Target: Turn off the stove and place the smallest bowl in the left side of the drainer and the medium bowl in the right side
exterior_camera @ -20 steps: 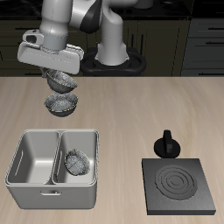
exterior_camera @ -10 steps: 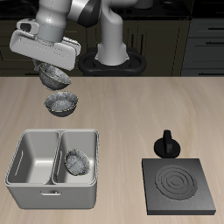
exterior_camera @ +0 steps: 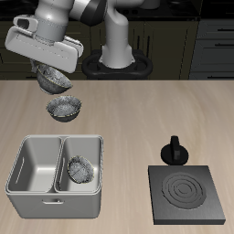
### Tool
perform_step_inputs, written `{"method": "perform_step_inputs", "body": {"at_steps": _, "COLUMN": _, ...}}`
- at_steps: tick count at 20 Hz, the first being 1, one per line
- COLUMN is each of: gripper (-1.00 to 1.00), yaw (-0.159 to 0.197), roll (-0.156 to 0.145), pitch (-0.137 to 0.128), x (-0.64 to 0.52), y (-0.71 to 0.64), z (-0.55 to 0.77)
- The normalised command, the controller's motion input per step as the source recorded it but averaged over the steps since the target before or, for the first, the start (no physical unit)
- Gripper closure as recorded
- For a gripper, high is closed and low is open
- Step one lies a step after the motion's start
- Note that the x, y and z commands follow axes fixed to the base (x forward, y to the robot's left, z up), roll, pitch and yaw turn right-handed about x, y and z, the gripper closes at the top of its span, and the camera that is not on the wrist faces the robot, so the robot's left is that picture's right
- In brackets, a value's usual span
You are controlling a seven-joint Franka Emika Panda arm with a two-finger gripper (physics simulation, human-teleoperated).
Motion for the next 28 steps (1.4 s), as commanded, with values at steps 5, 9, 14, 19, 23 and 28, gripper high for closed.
{"method": "perform_step_inputs", "body": {"at_steps": 5, "gripper": 1.0, "yaw": 0.021, "roll": -0.014, "pitch": 0.005, "x": 0.24, "y": 0.0, "z": 0.06}}
{"method": "perform_step_inputs", "body": {"at_steps": 9, "gripper": 1.0, "yaw": 0.004, "roll": -0.045, "pitch": -0.006, "x": 0.36, "y": -0.03, "z": 0.03}}
{"method": "perform_step_inputs", "body": {"at_steps": 14, "gripper": 1.0, "yaw": -0.009, "roll": -0.041, "pitch": -0.015, "x": 0.31, "y": -0.03, "z": 0.02}}
{"method": "perform_step_inputs", "body": {"at_steps": 19, "gripper": 1.0, "yaw": -0.002, "roll": -0.023, "pitch": 0.012, "x": 0.46, "y": 0.04, "z": -0.09}}
{"method": "perform_step_inputs", "body": {"at_steps": 23, "gripper": 1.0, "yaw": 0.014, "roll": -0.007, "pitch": -0.003, "x": 0.39, "y": 0.14, "z": -0.16}}
{"method": "perform_step_inputs", "body": {"at_steps": 28, "gripper": 1.0, "yaw": 0.009, "roll": -0.012, "pitch": 0.017, "x": 0.21, "y": 0.13, "z": -0.25}}
